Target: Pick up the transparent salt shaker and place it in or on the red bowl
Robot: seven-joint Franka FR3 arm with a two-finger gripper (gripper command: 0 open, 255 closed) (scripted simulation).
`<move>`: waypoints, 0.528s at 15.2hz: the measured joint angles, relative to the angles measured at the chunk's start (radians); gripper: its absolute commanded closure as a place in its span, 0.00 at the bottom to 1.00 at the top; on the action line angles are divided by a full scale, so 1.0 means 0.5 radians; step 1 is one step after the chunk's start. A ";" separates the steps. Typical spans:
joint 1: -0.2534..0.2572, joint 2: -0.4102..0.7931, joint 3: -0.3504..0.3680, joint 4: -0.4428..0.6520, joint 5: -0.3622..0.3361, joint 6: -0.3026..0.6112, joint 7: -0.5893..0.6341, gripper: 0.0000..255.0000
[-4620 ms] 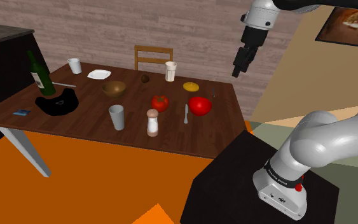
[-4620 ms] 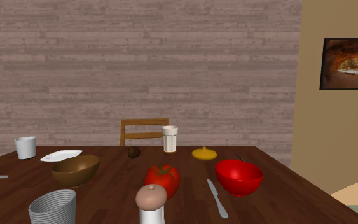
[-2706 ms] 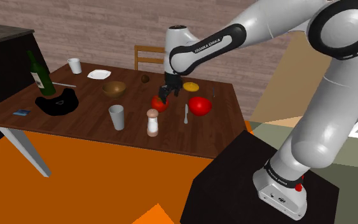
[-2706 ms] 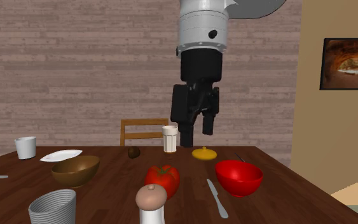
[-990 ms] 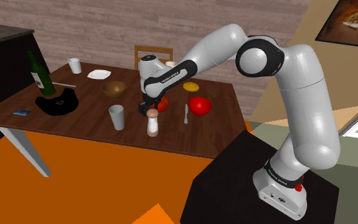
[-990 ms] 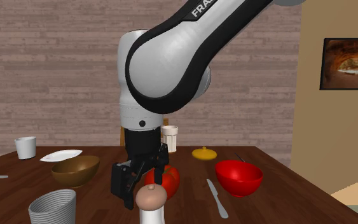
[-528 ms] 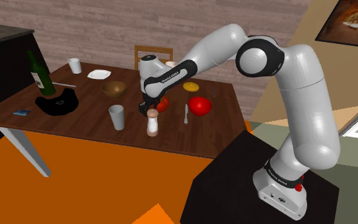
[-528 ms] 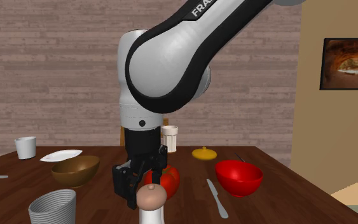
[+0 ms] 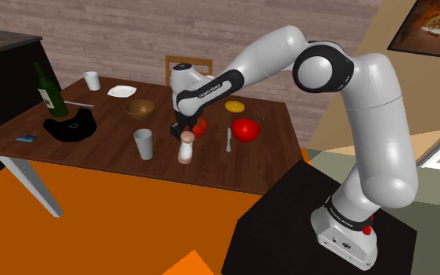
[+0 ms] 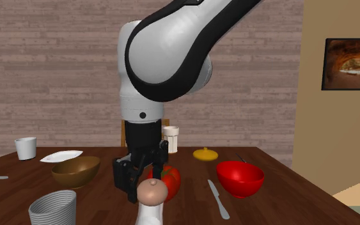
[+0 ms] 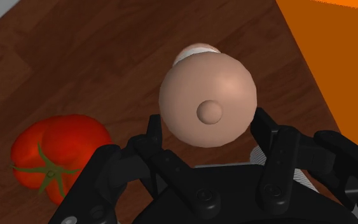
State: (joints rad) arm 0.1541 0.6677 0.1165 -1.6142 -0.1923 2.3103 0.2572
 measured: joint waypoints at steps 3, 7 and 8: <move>-0.004 -0.049 0.007 0.000 0.009 -0.048 -0.009 1.00; -0.009 -0.112 0.016 0.020 0.023 -0.130 -0.022 1.00; -0.011 -0.129 0.018 0.017 0.026 -0.145 -0.025 1.00</move>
State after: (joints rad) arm 0.1487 0.6030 0.1254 -1.6055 -0.1795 2.2376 0.2447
